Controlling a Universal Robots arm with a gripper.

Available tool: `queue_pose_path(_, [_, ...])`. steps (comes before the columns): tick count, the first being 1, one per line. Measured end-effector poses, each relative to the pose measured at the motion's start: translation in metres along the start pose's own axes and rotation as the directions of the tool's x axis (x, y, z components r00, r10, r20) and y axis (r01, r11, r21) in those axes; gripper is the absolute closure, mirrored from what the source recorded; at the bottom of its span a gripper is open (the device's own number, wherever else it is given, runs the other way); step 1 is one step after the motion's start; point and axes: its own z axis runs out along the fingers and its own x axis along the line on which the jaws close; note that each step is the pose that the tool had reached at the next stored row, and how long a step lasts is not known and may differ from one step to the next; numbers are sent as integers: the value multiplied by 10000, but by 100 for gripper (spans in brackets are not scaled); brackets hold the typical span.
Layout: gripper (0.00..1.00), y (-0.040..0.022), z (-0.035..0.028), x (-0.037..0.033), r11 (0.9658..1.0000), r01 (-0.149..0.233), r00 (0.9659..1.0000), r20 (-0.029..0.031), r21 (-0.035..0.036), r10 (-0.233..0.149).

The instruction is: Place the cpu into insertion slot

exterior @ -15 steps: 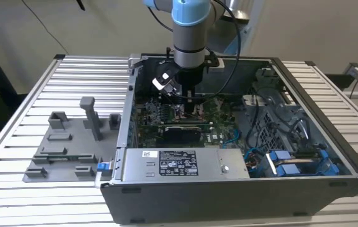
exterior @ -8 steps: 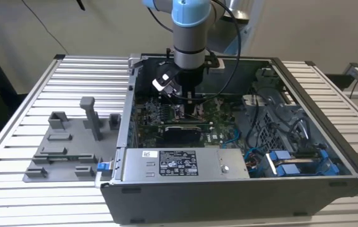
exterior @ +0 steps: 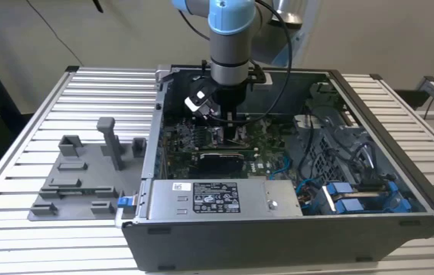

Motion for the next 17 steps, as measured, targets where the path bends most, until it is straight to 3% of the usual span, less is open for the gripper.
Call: queue_pose_path(17, [46, 8, 51, -8, 10000, -1, 10000, 0, -3, 1])
